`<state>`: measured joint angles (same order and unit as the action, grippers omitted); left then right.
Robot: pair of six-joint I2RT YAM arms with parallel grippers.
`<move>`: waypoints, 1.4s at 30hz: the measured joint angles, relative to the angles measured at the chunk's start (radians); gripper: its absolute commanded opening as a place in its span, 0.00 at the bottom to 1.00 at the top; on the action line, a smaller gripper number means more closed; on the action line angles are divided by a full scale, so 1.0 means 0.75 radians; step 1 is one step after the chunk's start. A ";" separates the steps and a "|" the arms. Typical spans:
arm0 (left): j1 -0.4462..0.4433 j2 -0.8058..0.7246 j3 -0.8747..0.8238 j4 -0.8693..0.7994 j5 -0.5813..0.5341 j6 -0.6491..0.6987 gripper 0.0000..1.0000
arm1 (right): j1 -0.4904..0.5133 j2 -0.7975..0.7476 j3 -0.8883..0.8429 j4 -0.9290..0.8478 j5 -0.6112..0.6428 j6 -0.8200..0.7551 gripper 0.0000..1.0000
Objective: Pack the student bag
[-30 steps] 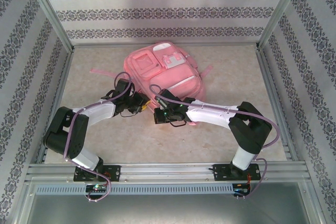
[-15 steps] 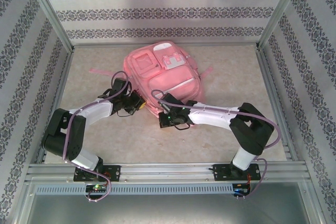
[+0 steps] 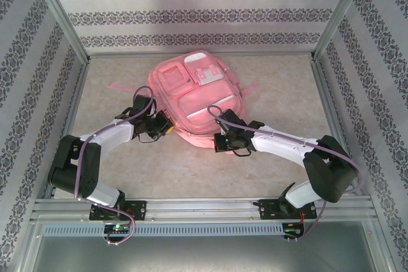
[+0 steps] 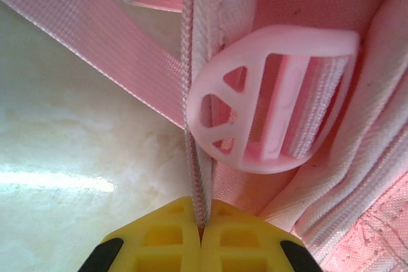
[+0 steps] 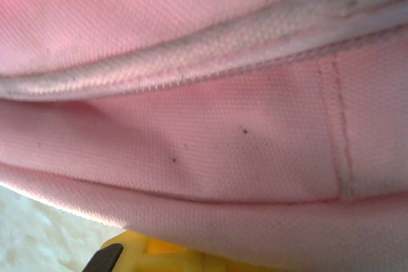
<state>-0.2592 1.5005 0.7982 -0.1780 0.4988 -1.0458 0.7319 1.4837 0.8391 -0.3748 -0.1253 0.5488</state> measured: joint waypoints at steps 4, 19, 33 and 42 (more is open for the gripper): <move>0.031 0.013 0.128 -0.167 -0.028 0.100 0.15 | 0.094 0.022 0.078 -0.052 -0.045 -0.064 0.00; 0.252 -0.350 0.061 -0.434 0.014 0.144 0.58 | 0.296 0.483 0.670 -0.035 -0.142 0.117 0.00; 0.213 -0.300 -0.061 -0.266 0.104 -0.072 0.51 | 0.296 0.503 0.676 -0.023 -0.169 0.179 0.00; 0.188 -0.121 0.055 -0.230 0.110 -0.085 0.14 | 0.296 0.502 0.646 0.012 -0.169 0.179 0.00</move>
<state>-0.1181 1.4101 0.8398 -0.3508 0.5816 -1.1099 0.9539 1.8603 1.3235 -0.3656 -0.2523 0.6827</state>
